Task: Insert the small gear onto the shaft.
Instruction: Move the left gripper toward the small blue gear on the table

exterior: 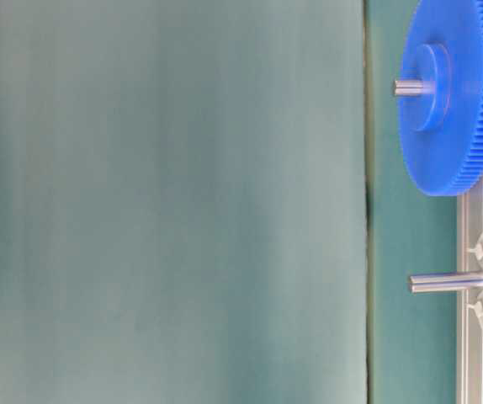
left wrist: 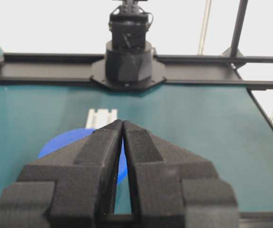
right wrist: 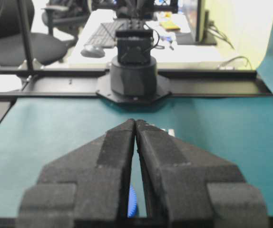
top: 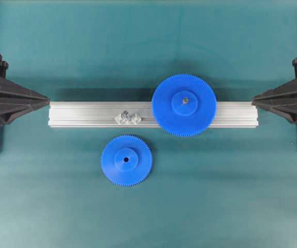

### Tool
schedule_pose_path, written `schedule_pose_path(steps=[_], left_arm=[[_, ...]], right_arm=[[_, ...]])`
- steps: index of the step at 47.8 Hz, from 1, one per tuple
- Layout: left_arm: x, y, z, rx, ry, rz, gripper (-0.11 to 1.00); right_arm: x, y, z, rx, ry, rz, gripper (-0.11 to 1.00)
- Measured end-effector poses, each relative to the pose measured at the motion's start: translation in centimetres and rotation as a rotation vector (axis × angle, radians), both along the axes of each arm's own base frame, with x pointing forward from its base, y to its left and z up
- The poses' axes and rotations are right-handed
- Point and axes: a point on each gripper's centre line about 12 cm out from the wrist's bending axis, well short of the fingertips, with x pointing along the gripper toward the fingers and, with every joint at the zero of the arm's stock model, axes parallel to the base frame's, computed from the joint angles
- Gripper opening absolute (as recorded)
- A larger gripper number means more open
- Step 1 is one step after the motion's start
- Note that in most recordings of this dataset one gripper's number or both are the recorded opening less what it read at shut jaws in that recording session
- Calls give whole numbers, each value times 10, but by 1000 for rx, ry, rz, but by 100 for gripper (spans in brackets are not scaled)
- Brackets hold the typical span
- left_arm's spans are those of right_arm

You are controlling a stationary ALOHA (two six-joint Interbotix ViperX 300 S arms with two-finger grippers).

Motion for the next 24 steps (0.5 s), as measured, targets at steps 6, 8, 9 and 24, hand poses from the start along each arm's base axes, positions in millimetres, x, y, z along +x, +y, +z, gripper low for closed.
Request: schedule_pose_path(steps=[6,8,9,24], left_arm=[[3,0,-9,12,32,-2,-1],[4,0,-11,18,41,-2,-1],[5,0,-11,20,43,-2,-1],[17,-1,-19,6,129,-6,-1]], right_arm=[[0,-2,-1,18,0,-10,10],[0,-4,-1,32,0,-20,5],[0,-4,0,38,-2,-22,4],[3,-5,-14,100,89,-27,0]])
